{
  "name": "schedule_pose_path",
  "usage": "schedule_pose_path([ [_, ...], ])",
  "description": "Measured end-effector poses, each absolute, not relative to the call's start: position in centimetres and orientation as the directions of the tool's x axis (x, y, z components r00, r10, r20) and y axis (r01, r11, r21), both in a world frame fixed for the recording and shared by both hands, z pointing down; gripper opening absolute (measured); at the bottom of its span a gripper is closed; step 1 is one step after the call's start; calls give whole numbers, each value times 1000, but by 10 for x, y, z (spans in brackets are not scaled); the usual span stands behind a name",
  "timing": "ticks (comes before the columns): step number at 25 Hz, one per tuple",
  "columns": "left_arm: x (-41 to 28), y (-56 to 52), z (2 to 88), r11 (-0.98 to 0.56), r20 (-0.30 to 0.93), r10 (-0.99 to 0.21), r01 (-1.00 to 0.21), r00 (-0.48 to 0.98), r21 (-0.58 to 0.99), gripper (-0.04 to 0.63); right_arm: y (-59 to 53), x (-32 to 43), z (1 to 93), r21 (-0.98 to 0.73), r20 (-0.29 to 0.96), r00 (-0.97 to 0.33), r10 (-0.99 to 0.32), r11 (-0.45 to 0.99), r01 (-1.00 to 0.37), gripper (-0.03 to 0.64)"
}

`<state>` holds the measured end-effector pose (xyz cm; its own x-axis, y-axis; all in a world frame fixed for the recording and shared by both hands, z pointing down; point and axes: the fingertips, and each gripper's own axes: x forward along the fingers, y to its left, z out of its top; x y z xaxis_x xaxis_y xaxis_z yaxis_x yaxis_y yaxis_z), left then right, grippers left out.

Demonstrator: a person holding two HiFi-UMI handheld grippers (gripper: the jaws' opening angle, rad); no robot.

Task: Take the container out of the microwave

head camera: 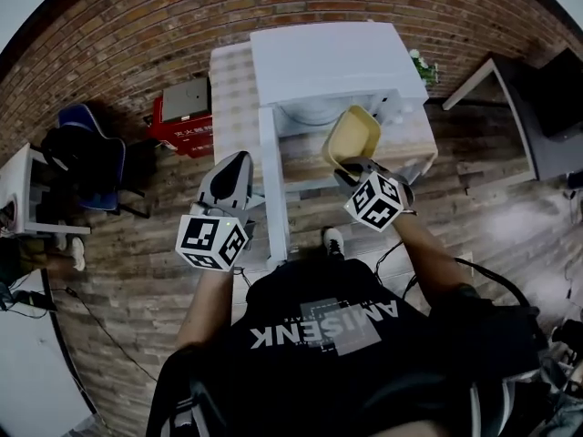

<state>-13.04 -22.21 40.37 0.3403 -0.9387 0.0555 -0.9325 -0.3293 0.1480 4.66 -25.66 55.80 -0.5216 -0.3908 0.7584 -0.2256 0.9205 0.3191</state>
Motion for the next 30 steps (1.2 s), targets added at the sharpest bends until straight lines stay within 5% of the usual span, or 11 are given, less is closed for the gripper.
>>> schedule_pose_path([
  [30,-114,-243,371,-365,33,-927,-920,373,145,13,-284,102,418,365,508,-579,-638,768,-525,63],
])
